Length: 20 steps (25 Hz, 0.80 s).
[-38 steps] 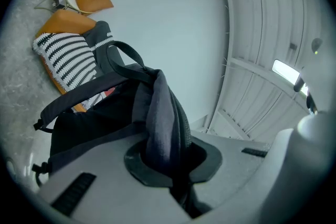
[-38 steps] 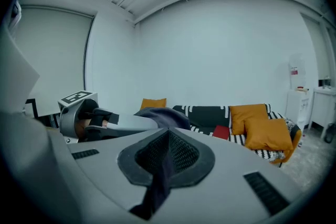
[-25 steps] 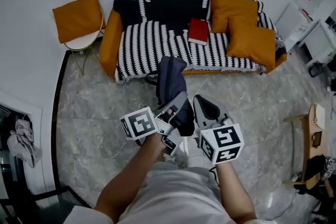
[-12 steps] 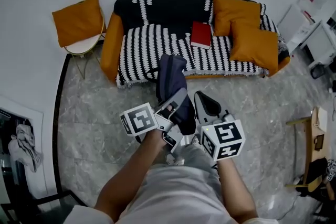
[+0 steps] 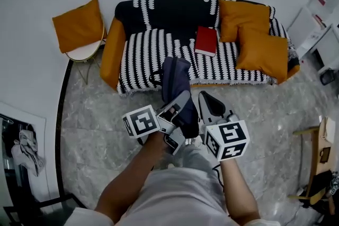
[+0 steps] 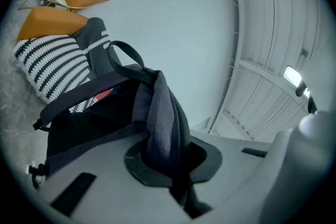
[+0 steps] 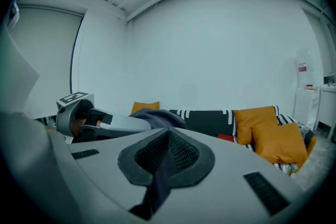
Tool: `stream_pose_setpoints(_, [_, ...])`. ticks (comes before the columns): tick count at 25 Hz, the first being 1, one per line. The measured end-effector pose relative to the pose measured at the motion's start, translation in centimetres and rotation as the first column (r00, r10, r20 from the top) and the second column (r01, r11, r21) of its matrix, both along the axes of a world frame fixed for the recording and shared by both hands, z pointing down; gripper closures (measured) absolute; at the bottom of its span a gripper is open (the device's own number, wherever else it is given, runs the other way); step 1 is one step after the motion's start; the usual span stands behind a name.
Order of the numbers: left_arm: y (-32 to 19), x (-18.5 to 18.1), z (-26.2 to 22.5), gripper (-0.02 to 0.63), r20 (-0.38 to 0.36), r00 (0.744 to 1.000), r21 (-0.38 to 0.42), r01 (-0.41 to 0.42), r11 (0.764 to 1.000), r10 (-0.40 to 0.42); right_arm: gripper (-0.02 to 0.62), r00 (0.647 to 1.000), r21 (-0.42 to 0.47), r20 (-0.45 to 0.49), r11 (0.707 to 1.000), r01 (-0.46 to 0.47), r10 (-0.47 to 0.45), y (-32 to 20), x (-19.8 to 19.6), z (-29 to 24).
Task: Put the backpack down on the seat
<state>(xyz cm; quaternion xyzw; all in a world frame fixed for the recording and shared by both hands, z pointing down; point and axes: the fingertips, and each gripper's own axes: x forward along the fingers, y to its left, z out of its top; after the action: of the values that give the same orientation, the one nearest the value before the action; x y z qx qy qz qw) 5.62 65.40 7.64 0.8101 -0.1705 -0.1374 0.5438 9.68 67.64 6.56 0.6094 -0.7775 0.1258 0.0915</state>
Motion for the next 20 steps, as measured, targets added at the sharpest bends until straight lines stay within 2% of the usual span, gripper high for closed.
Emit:
stream_pose_setpoints(10, [-7.4,5.8,1.0,0.589,0.042,0.998,-0.013,0.036,0.999,-0.036,0.594,0.998,-0.021,0.034,0.998,0.056,-0.056,-8.2,5.7,0.6])
stream_pose_setpoints(20, [-12.3,11.1,1.1,0.589,0.063,0.996,0.0,0.057,0.998,-0.057,0.594,0.994,-0.02,0.063,0.996,0.086,-0.084,-12.9,11.4,1.1])
